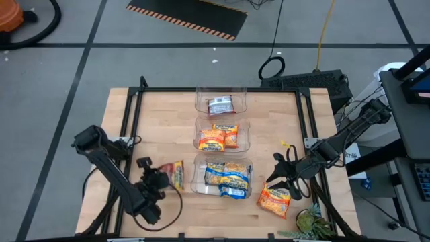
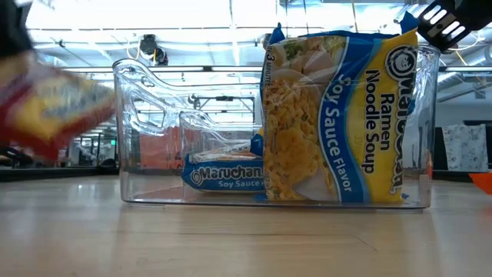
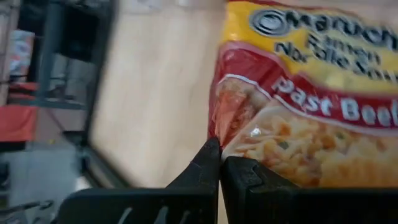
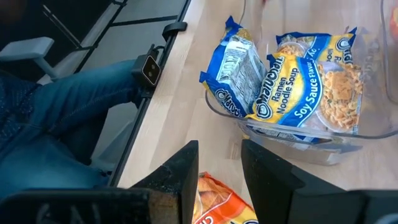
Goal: Sort Maruchan noodles
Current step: Put the red noodle pack into the top transparent bin
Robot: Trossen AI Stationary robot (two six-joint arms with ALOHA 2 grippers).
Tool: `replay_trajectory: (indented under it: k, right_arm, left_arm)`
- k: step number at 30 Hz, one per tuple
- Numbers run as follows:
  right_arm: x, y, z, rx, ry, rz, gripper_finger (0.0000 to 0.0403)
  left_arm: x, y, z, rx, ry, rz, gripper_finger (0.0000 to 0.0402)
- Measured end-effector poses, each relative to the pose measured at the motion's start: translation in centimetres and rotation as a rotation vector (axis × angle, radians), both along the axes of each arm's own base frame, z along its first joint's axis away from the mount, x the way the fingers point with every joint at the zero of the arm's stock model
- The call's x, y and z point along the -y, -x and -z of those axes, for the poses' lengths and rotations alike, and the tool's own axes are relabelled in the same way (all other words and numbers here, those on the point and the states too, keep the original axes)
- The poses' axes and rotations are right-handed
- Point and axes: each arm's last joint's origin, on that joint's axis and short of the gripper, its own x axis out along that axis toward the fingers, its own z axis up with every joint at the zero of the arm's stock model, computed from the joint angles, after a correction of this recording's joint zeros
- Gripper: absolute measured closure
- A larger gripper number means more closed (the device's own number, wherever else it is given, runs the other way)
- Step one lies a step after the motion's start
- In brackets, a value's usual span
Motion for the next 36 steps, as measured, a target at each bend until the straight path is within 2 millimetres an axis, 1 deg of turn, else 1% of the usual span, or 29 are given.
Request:
replay_trajectory:
  k: [4, 9, 14, 19, 24, 27, 31, 33, 34, 36]
  right_arm:
    - [0.0, 0.0, -0.1, 0.015, 0.023, -0.018, 0.0287]
    - [0.1, 0.1, -0.1, 0.041, 0.066, -0.052, 0.0287]
    - [0.2, 0.1, -0.2, 0.089, 0.148, -0.084, 0.0287]
    - [0.3, 0.2, -0.4, 0.138, 0.224, -0.140, 0.0287]
    - [0.5, 0.4, -0.7, 0.158, 0.227, -0.147, 0.0287]
    - [0.6, 0.6, -0.9, 0.169, 0.220, -0.145, 0.0287]
    - [0.8, 0.9, -1.3, 0.192, 0.208, -0.138, 0.0287]
    - [1.0, 1.1, -1.6, 0.208, 0.203, -0.130, 0.0287]
    - [1.1, 1.2, -1.7, 0.218, 0.204, -0.120, 0.0287]
    - [1.4, 1.5, -2.1, 0.246, 0.209, -0.121, 0.0287]
  left_arm:
    - [-1.7, -0.4, -2.6, 0.091, 0.005, 0.052, 0.0400]
    - [-5.2, -1.3, -5.1, 0.190, -0.068, 0.045, 0.0400]
    - [-9.3, -2.5, -8.7, 0.349, -0.207, -0.005, 0.0400]
    - [-13.6, -4.8, -11.6, 0.441, -0.288, -0.097, 0.0400]
    - [-18.0, -8.4, -13.1, 0.486, -0.335, -0.152, 0.0401]
    - [-20.8, -10.3, -14.2, 0.567, -0.319, -0.170, 0.0401]
    - [-24.3, -11.8, -15.3, 0.716, -0.263, -0.177, 0.0401]
    - [-25.9, -12.1, -15.7, 0.793, -0.253, -0.198, 0.0401]
    - [-26.7, -12.1, -15.8, 0.817, -0.251, -0.212, 0.0401]
    - [-28.3, -12.9, -15.6, 0.874, -0.255, -0.241, 0.0401]
